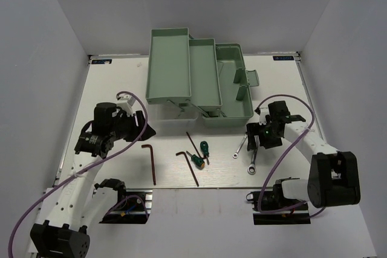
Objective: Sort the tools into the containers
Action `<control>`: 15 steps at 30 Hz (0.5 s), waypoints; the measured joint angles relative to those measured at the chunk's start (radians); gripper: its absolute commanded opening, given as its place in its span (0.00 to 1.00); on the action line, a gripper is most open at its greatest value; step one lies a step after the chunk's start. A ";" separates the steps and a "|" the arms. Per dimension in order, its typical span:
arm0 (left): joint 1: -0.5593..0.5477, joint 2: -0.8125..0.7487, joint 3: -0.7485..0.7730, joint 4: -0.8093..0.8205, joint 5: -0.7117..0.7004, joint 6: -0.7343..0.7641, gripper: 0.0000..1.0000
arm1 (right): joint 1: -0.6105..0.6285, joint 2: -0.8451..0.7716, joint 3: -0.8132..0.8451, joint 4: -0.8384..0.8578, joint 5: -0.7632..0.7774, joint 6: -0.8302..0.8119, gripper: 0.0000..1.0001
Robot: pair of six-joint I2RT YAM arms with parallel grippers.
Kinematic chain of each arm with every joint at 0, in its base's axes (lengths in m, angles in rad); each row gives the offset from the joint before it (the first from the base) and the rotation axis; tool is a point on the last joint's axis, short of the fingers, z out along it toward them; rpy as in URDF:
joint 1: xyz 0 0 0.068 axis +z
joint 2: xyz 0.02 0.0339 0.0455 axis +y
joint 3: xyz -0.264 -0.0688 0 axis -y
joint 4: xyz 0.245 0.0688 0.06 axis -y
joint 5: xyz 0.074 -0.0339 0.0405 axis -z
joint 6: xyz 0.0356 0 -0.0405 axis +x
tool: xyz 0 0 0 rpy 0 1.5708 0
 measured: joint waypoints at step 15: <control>-0.129 0.084 -0.001 0.143 0.043 -0.016 0.66 | 0.059 0.072 -0.017 0.112 0.191 0.086 0.71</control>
